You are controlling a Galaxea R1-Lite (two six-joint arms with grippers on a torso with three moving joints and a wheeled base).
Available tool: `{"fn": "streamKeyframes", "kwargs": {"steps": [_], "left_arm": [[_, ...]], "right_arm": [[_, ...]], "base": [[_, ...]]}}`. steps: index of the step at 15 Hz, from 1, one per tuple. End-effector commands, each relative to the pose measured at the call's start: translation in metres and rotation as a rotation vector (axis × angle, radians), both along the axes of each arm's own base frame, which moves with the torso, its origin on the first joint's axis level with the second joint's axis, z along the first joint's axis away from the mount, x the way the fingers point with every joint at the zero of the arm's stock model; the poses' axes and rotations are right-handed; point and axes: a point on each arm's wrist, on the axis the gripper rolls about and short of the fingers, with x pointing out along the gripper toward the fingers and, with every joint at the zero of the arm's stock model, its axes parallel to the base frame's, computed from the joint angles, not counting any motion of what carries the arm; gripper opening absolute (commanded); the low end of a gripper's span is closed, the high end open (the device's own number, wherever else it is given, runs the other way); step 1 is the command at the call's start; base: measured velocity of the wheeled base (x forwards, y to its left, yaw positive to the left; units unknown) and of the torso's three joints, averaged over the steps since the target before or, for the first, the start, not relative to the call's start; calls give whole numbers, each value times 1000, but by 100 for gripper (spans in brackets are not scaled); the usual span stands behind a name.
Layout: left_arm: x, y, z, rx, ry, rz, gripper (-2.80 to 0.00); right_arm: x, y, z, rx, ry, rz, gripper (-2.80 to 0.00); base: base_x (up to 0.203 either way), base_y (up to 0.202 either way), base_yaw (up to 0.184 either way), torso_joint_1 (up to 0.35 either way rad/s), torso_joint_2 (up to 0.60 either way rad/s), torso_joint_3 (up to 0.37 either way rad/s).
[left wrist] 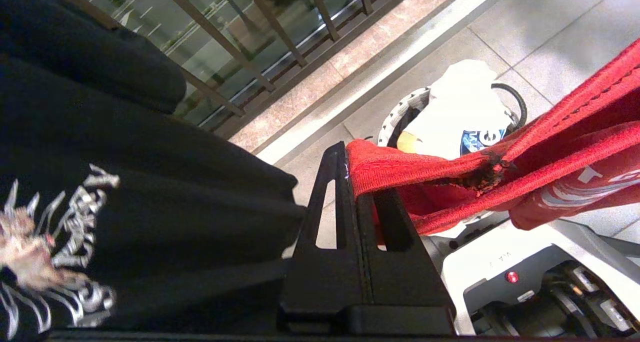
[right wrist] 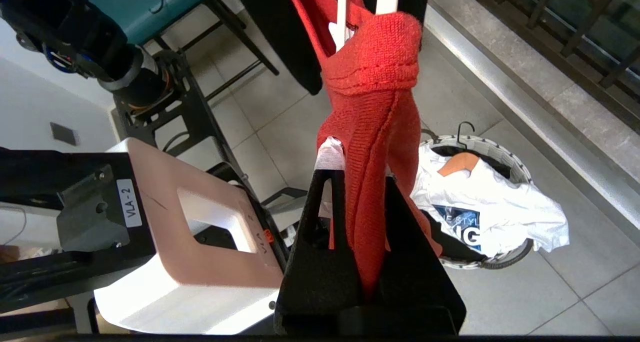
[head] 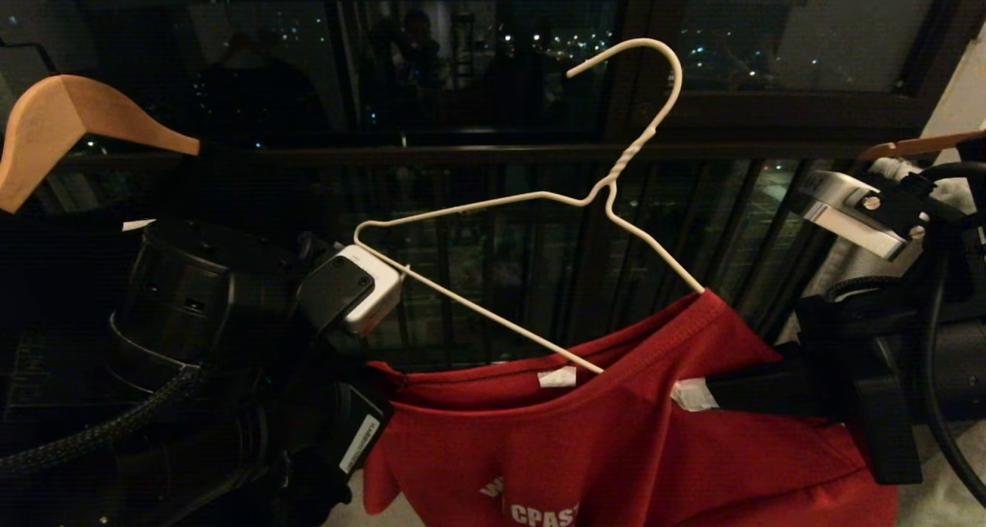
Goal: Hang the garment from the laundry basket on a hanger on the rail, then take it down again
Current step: Take the clothes off the clothes rack
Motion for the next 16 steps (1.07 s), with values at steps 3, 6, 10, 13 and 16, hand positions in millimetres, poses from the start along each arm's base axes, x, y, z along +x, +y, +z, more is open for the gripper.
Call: {"fn": "streamKeyframes", "kwargs": {"steps": [3, 6, 10, 13, 16], "left_arm": [[0, 0, 0, 2, -1, 2, 0], [0, 1, 2, -2, -6, 3, 0], [-2, 2, 3, -2, -6, 0, 0], [-7, -4, 15, -98, -3, -11, 0], [-11, -2, 17, -100, 66, -59, 0]], "right_arm": [[1, 1, -1, -2, 6, 4, -280], [1, 1, -1, -3, 8, 3, -280], [3, 2, -3, -6, 12, 3, -280], [3, 1, -3, -10, 10, -7, -280], [3, 1, -3, -10, 10, -8, -280]], "base": [[0, 0, 0, 0, 0, 0], [0, 0, 0, 0, 0, 0], [0, 0, 0, 0, 0, 0], [0, 0, 0, 0, 0, 0], [0, 0, 0, 0, 0, 0]]}}
